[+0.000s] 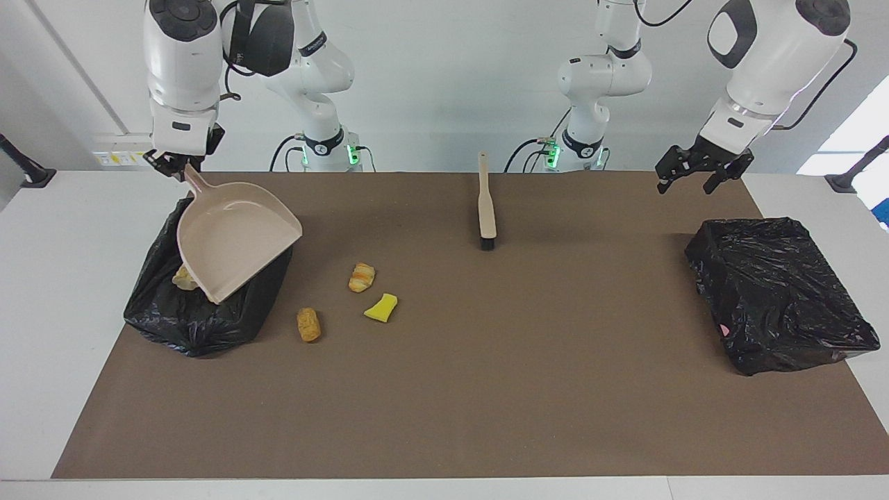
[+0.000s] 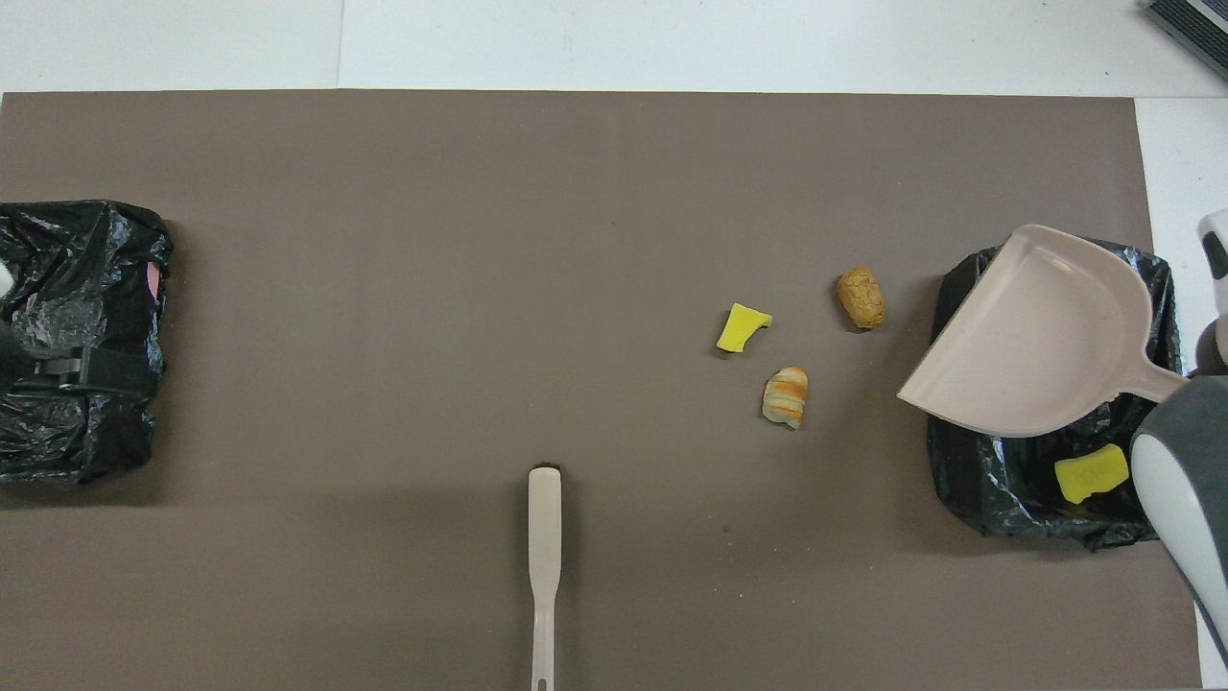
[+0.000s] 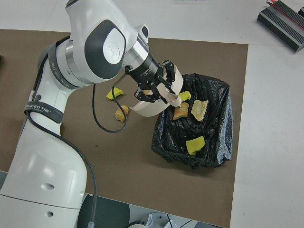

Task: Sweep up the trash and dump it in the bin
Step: 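Lift the emptied dustpan with the right gripper away from the bag, then lower the dustpan onto the table with the right gripper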

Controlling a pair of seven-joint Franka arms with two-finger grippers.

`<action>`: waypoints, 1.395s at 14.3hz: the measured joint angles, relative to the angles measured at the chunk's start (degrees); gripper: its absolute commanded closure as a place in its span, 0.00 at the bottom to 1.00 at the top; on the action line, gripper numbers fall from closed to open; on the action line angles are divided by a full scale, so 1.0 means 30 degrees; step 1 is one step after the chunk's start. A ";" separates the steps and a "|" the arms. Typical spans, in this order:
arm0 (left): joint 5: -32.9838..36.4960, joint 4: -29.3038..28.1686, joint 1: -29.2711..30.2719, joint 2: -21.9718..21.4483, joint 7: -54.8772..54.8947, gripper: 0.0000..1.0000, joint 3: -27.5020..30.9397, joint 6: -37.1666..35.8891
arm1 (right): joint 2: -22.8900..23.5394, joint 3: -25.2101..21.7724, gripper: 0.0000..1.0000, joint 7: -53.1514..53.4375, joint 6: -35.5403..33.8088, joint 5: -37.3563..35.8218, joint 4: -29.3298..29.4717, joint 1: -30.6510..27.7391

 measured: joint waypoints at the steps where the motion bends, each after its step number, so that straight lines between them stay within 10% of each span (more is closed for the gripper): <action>1: 0.0015 0.0813 0.0026 0.0021 0.0003 0.00 0.0000 -0.0680 | 0.0000 0.0042 1.00 0.1619 0.0000 0.1213 0.0000 0.0025; 8: 0.0023 0.2876 0.0039 0.1030 0.0026 0.00 -0.0096 -0.1766 | 0.0846 0.1262 1.00 1.1812 0.1666 0.4762 -0.0074 0.1968; 20: 0.0022 0.3271 0.0046 0.1396 0.0032 0.00 -0.0227 -0.2078 | 0.7683 0.1293 1.00 2.5234 0.8593 0.5476 0.2937 0.8799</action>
